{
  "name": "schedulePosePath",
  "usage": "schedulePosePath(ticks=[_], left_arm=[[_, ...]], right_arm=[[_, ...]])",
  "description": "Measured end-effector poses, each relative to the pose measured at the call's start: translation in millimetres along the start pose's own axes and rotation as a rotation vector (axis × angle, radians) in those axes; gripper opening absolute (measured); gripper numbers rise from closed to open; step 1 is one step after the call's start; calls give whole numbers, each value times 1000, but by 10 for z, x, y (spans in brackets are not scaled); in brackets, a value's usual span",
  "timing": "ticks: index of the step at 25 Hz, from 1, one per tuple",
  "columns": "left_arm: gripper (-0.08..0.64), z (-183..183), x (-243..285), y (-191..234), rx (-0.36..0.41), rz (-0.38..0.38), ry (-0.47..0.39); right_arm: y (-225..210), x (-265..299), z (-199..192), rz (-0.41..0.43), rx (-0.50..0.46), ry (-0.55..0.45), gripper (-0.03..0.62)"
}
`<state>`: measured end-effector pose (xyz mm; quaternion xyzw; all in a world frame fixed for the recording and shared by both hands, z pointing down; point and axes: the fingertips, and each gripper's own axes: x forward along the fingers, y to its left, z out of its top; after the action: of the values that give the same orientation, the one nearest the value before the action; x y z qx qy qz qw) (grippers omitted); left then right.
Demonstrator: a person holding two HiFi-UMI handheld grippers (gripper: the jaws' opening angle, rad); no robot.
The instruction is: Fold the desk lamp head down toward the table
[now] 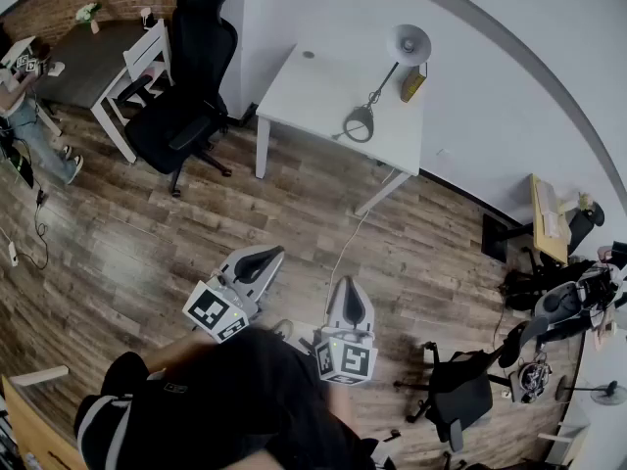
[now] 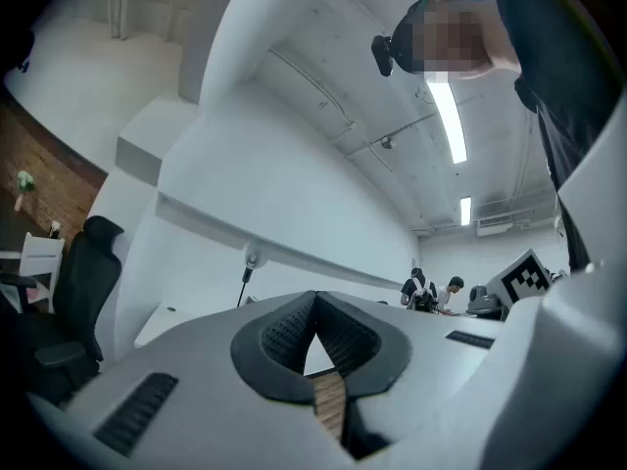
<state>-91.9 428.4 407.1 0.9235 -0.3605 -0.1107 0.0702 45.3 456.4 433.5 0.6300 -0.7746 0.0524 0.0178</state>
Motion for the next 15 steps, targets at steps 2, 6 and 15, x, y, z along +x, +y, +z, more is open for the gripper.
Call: schedulePosePath(ticks=[2, 6, 15], left_arm=[[25, 12, 15, -1, 1, -4, 1], [24, 31, 15, 21, 3, -8, -1], [23, 76, -45, 119, 3, -14, -6]], right_arm=[[5, 19, 8, 7, 10, -3, 12], [39, 55, 7, 13, 14, -7, 12], [153, 117, 27, 9, 12, -6, 12]])
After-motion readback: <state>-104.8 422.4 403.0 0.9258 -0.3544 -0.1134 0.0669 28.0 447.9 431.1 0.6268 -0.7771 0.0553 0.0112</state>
